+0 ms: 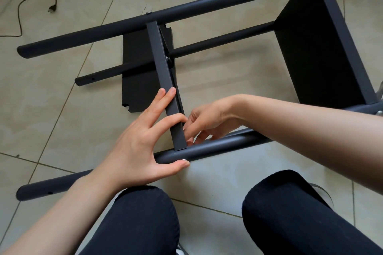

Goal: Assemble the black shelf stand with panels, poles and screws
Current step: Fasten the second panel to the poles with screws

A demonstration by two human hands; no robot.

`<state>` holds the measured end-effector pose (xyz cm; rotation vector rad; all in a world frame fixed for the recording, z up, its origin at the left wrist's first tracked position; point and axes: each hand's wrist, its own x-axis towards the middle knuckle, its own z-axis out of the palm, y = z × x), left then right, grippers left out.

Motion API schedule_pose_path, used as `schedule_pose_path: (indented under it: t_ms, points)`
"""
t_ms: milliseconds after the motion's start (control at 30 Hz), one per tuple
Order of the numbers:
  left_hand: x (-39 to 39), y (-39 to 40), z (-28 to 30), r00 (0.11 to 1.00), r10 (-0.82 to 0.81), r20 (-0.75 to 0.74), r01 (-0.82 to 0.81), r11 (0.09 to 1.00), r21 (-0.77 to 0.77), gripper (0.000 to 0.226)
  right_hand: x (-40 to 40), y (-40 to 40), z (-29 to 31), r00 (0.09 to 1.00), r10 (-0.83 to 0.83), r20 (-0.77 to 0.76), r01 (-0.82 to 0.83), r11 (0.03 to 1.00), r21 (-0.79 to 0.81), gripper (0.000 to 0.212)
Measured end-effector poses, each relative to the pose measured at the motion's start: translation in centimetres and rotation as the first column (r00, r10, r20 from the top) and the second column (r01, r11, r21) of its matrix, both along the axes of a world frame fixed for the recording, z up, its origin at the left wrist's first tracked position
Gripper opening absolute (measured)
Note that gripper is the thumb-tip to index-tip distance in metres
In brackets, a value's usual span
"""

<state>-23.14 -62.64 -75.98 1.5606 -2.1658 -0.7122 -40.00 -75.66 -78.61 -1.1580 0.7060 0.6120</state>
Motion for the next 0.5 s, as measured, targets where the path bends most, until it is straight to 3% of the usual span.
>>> schedule_pose_path:
  t_ms: [133,333,500]
  points:
    - [0.01,0.03,0.05,1.000,-0.001,0.005,0.001,1.000,0.001,0.066,-0.50,-0.60,0.28,1.000,-0.004,0.003,0.004,1.000,0.017,0.020]
    - [0.00,-0.02,0.00,1.000,-0.001,0.000,0.001,1.000,0.000,0.067,-0.02,0.18,-0.13,1.000,0.002,-0.006,-0.002,1.000,-0.006,0.011]
    - [0.00,0.01,-0.03,1.000,-0.003,-0.002,0.003,1.000,-0.003,0.066,-0.49,-0.57,0.40,1.000,0.002,0.002,-0.002,1.000,0.023,0.021]
